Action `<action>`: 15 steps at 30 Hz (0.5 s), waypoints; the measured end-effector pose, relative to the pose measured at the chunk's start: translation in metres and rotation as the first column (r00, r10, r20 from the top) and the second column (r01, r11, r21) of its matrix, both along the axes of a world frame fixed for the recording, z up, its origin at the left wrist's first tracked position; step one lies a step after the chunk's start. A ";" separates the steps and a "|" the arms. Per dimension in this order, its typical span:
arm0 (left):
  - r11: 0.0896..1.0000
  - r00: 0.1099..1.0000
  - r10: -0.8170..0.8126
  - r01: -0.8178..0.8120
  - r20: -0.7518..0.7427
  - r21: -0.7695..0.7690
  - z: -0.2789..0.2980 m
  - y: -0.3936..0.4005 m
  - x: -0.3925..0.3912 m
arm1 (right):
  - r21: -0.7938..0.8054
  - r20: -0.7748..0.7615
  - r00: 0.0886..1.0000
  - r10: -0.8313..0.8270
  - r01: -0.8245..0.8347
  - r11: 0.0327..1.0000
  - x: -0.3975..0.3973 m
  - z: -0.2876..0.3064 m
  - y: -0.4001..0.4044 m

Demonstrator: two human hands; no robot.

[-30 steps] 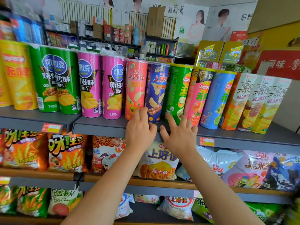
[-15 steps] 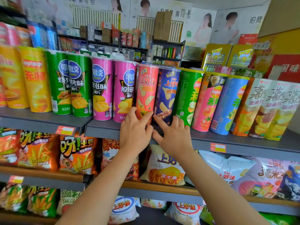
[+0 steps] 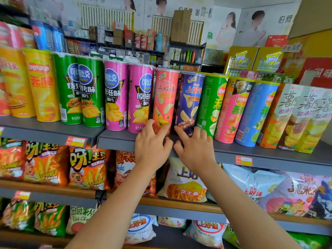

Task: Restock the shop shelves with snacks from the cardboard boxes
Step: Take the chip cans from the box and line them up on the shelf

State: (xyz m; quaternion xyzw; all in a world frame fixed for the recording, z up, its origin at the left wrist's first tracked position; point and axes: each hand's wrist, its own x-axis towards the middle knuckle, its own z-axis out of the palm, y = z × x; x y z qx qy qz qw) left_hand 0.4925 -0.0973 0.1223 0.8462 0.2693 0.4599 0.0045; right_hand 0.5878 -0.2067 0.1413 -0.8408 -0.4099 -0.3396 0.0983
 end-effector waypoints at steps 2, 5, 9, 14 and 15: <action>0.997 0.996 -0.057 0.060 0.068 -0.043 0.002 -0.001 -0.004 | 0.005 -0.031 0.999 0.021 -0.021 1.000 -0.002 0.001 -0.003; 0.985 0.952 -0.043 0.092 0.303 -0.149 0.007 0.011 -0.016 | 0.110 -0.029 0.996 0.081 -0.077 0.991 -0.009 0.002 -0.008; 0.985 0.983 0.058 -0.027 0.176 -0.172 0.017 0.037 -0.028 | 0.154 0.071 0.978 0.195 -0.204 0.967 -0.022 0.003 0.006; 0.986 0.993 0.089 -0.077 0.075 -0.147 0.010 0.039 -0.029 | 0.104 -0.003 0.974 0.228 -0.227 0.968 -0.029 -0.004 0.035; 0.986 0.992 0.097 -0.085 0.080 -0.146 0.009 0.040 -0.028 | 0.099 0.006 0.977 0.211 -0.211 0.973 -0.028 -0.007 0.038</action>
